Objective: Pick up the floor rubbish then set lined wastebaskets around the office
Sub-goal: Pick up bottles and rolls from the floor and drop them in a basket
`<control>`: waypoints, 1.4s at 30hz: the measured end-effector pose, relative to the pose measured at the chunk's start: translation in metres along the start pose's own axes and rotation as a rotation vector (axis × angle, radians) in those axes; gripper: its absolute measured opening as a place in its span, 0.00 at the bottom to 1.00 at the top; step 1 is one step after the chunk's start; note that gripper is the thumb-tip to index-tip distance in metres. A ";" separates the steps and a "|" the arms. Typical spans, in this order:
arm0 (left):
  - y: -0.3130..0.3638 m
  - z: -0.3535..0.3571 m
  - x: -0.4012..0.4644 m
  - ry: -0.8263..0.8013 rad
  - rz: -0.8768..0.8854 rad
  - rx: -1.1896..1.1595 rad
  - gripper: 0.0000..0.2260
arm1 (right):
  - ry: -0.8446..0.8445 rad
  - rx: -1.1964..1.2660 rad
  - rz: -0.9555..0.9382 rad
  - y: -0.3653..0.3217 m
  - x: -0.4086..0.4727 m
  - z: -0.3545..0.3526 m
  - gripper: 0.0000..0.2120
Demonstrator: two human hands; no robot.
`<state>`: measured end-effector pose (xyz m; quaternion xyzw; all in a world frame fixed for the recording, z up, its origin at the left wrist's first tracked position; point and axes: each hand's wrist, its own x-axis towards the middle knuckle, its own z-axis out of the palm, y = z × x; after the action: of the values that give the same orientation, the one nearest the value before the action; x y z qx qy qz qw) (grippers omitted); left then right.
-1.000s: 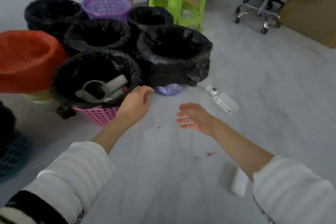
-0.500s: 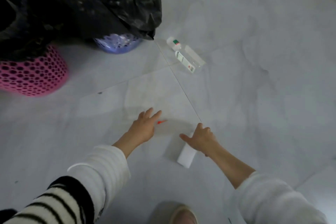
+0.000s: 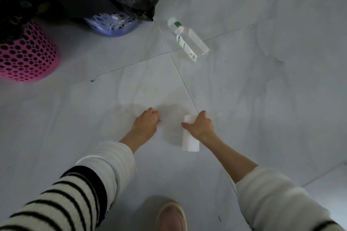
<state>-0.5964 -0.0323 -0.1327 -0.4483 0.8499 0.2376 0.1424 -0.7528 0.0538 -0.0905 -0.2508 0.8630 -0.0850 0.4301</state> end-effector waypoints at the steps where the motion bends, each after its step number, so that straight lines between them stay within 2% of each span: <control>1: -0.005 -0.008 -0.001 0.003 -0.008 -0.040 0.10 | -0.014 0.025 0.000 -0.006 -0.001 -0.002 0.32; 6: -0.046 -0.091 -0.001 0.163 -0.070 -0.165 0.07 | -0.031 0.185 -0.059 -0.066 -0.009 -0.015 0.30; 10: -0.088 -0.180 -0.010 0.351 -0.103 -0.185 0.06 | 0.030 0.240 -0.225 -0.142 -0.029 -0.019 0.26; 13: -0.124 -0.237 -0.033 0.497 -0.110 -0.206 0.07 | 0.048 0.349 -0.340 -0.209 -0.051 -0.017 0.28; 15: -0.150 -0.265 -0.047 0.610 -0.085 -0.262 0.06 | -0.011 0.441 -0.380 -0.249 -0.063 -0.010 0.28; 17: -0.187 -0.287 -0.062 0.797 -0.064 -0.354 0.05 | -0.111 0.532 -0.388 -0.291 -0.078 0.009 0.26; 20: -0.239 -0.301 -0.074 0.963 -0.159 -0.524 0.06 | -0.244 0.649 -0.344 -0.339 -0.097 0.039 0.14; 22: -0.271 -0.302 -0.078 0.973 -0.222 -0.508 0.07 | -0.297 0.734 -0.309 -0.368 -0.105 0.053 0.10; 25: -0.329 -0.310 -0.082 0.918 -0.257 -0.434 0.08 | -0.361 0.821 -0.326 -0.428 -0.119 0.080 0.15; 28: -0.357 -0.315 -0.083 0.837 -0.303 -0.303 0.09 | -0.369 0.812 -0.375 -0.468 -0.128 0.094 0.16; 34: -0.375 -0.316 -0.080 0.739 -0.297 -0.192 0.15 | -0.346 0.691 -0.445 -0.510 -0.133 0.110 0.25; 36: -0.375 -0.319 -0.080 0.781 -0.302 -0.218 0.16 | -0.294 0.660 -0.455 -0.512 -0.134 0.109 0.27; 39: -0.359 -0.327 -0.079 0.859 -0.246 -0.355 0.17 | -0.221 0.670 -0.475 -0.499 -0.129 0.092 0.19; 40: -0.348 -0.331 -0.078 0.883 -0.216 -0.366 0.17 | -0.212 0.675 -0.480 -0.491 -0.127 0.085 0.14; 42: -0.322 -0.336 -0.074 0.949 -0.145 -0.334 0.16 | -0.171 0.642 -0.497 -0.472 -0.120 0.069 0.13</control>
<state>-0.2975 -0.3155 0.0965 -0.5812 0.7382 0.1299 -0.3167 -0.4683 -0.2870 0.1221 -0.3105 0.6670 -0.4300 0.5233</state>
